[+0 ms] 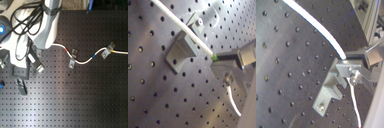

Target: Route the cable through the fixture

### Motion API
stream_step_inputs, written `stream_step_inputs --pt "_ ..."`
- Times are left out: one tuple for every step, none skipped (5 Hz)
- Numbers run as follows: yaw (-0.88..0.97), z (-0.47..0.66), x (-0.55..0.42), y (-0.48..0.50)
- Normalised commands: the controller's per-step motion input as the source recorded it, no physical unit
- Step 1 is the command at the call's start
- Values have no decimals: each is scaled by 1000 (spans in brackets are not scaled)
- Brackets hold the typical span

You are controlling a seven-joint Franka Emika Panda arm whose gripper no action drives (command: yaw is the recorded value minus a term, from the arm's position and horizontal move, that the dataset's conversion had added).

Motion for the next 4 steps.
stream_step_inputs --pt "640 298 -47 249" --pt "597 284 13 179" --pt "451 279 -38 16" --pt "46 246 -111 -21"
